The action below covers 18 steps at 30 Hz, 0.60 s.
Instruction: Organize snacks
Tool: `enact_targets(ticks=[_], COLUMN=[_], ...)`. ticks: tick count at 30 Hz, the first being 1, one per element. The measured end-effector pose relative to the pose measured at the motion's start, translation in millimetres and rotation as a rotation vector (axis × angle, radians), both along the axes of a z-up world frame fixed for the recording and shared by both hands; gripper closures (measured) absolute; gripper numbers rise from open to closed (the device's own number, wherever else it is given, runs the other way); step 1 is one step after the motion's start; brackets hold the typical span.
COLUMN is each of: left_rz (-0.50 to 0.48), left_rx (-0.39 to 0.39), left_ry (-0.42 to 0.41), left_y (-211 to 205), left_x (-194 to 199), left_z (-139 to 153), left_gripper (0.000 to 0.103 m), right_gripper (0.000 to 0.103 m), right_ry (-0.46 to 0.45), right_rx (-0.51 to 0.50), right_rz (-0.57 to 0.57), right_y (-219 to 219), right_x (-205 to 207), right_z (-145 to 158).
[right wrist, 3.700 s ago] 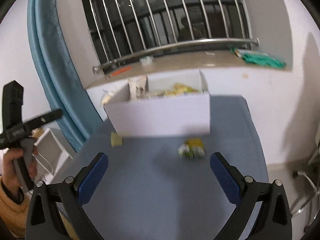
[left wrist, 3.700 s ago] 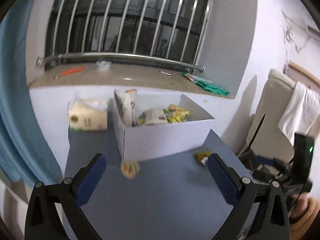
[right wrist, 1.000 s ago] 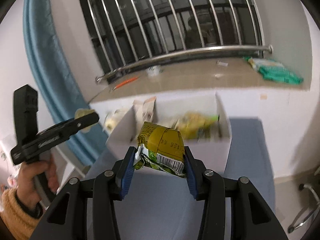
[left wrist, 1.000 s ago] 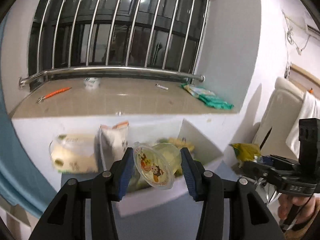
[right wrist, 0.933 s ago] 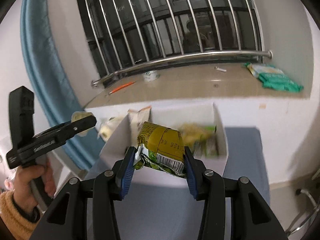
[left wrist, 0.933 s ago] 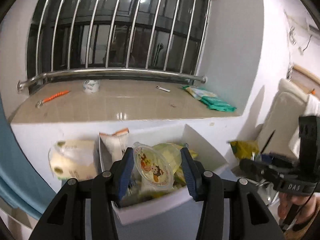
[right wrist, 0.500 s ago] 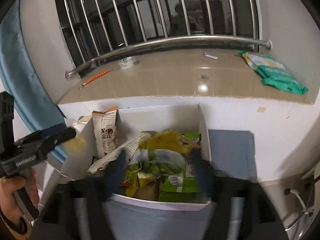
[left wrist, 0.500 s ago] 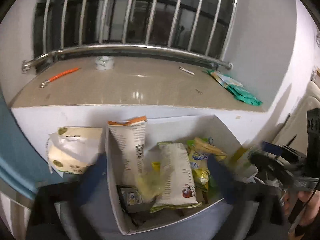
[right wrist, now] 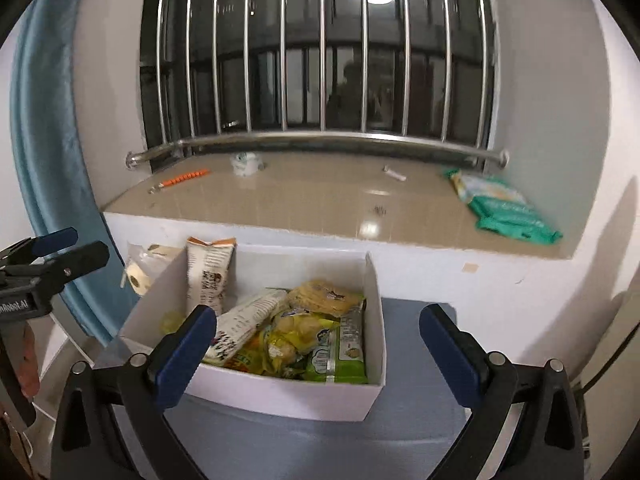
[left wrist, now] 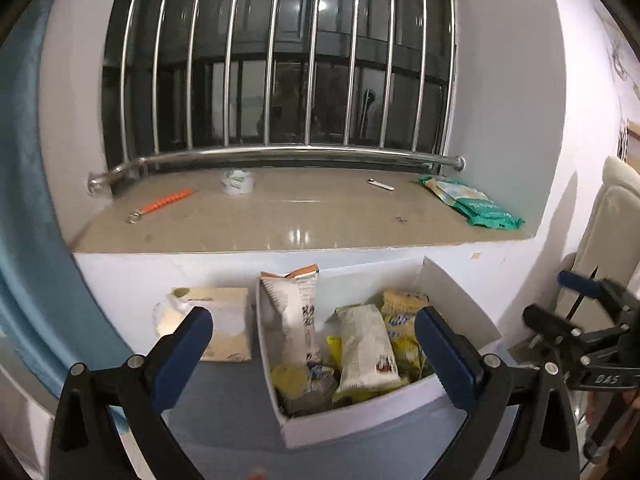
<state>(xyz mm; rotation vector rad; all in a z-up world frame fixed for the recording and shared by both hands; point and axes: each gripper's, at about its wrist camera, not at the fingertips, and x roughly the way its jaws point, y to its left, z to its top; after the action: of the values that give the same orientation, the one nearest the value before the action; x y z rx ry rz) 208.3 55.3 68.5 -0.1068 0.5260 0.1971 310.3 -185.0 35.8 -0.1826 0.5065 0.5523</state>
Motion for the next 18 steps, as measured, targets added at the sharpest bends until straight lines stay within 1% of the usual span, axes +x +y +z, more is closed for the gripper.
enact_targets(ticks=[1,3,5,6,8,10,13,15,18], left_rz=[-0.002,-0.032,-0.054,-0.062,-0.064,-0.064,-0.063,-0.085,-0.082], left_rx=[0.005,-0.019,-0.039,-0.042,-0.03,-0.023,-0.034,-0.038,-0.012], left_ry=[-0.003,0.029,0.041,0.035,0.025,0.016,0.012,0.011,0.015], left_y=[-3,-9,-14,-17,-24,-32,-42,-51,-64], left_x=[-7,-22,-36,-46,-65,-90,-118,-135,-158], left_z=[2,4,6,7,10,12,13,12,14], left_gripper=[0.0,0.0,0.0,0.0,0.0,0.0,0.0,0.0,0.0], right_gripper=[0.0,0.0,0.0,0.0,0.0,0.0,0.0,0.0,0.0], right_ry=[-0.024,-0.053,-0.033,-0.016,-0.001,0.007,0.034,0.05,0.07], right_rx=[-0.001,-0.001,0.029,0.05,0.073,0.076,0.081,0.098,0.119], right_rz=[-0.006,-0.007,0.044,0.07,0.105,0.12,0.137,0.149,0.159], right_y=[-2,-6,-12,-15,-22,-26,-32,-37,-43], right_x=[-11,-32,-50,-59,-77,-94,-119,-135,-156], right_z=[4,10,17,20,25,25,22,19,14])
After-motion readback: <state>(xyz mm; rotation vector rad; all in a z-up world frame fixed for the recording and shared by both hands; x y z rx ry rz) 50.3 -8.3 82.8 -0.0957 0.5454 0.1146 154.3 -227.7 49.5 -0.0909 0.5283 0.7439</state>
